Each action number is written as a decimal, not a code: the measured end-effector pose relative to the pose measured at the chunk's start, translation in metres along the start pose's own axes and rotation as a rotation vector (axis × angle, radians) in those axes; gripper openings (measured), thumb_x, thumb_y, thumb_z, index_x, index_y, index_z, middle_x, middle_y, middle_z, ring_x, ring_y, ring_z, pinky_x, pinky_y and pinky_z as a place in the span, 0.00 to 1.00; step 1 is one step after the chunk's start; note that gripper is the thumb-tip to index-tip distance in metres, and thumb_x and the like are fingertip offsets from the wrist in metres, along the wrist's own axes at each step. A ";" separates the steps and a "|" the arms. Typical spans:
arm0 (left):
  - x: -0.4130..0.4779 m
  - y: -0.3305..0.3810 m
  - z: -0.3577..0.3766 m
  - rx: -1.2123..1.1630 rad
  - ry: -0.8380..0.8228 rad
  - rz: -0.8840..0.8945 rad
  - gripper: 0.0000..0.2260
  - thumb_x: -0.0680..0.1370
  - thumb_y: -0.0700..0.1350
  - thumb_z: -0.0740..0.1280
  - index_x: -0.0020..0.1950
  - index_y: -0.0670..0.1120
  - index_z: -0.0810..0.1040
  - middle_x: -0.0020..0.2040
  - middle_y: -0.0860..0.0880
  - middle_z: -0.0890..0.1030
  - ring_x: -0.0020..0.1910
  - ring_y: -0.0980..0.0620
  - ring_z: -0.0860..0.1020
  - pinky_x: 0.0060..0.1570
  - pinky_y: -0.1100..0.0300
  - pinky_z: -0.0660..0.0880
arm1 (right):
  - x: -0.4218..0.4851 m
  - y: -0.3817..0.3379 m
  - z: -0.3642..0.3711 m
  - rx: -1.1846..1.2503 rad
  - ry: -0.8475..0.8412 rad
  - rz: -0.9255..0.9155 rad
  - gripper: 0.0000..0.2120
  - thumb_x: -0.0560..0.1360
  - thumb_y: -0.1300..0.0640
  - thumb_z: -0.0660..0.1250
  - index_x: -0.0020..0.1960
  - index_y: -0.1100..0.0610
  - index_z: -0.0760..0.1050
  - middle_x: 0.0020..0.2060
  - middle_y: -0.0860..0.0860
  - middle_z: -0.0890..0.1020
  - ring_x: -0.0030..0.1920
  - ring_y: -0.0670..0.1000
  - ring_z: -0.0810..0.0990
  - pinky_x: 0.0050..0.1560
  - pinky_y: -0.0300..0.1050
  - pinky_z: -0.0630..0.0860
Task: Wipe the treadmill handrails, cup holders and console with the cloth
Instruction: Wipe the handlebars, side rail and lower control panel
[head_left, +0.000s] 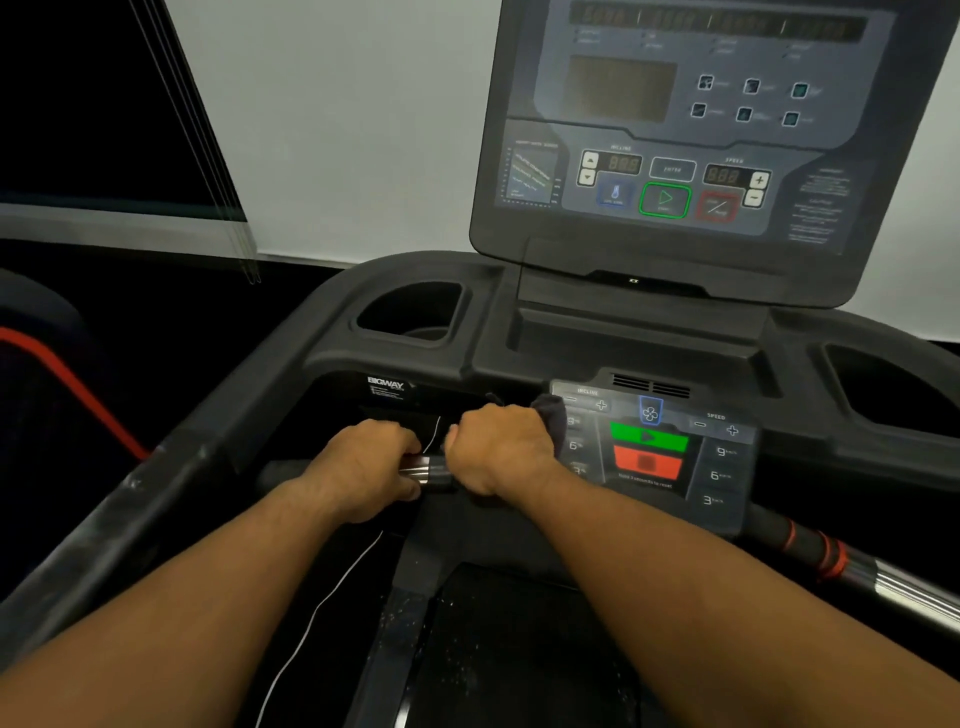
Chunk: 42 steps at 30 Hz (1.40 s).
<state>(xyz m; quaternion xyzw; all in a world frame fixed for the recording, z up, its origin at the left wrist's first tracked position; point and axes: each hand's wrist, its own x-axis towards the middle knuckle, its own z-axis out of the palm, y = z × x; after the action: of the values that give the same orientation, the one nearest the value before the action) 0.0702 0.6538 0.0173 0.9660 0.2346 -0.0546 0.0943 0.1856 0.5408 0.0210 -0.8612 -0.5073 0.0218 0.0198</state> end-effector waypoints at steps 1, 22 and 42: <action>-0.001 -0.002 0.000 -0.032 0.000 0.004 0.19 0.71 0.52 0.74 0.61 0.52 0.78 0.53 0.53 0.79 0.51 0.54 0.78 0.52 0.58 0.75 | -0.003 -0.003 0.006 0.029 0.056 -0.001 0.19 0.81 0.48 0.50 0.50 0.55 0.78 0.47 0.55 0.81 0.46 0.59 0.80 0.42 0.51 0.70; -0.026 -0.085 -0.029 -0.128 0.442 -0.207 0.15 0.77 0.43 0.63 0.64 0.48 0.78 0.60 0.51 0.80 0.58 0.50 0.78 0.59 0.52 0.75 | 0.040 -0.101 0.031 0.112 -0.006 -0.012 0.22 0.81 0.45 0.48 0.52 0.55 0.77 0.48 0.56 0.81 0.46 0.58 0.79 0.43 0.52 0.70; -0.038 -0.176 -0.069 -0.483 0.171 -0.432 0.22 0.82 0.58 0.52 0.50 0.47 0.83 0.50 0.49 0.81 0.48 0.50 0.79 0.49 0.55 0.72 | 0.059 -0.160 0.050 0.121 0.027 -0.087 0.22 0.82 0.45 0.48 0.55 0.55 0.76 0.51 0.56 0.80 0.49 0.58 0.79 0.46 0.52 0.71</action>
<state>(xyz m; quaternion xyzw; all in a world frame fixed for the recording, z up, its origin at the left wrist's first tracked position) -0.0408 0.8053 0.0629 0.8449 0.4470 0.0650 0.2865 0.0716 0.6705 -0.0208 -0.8357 -0.5419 0.0399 0.0797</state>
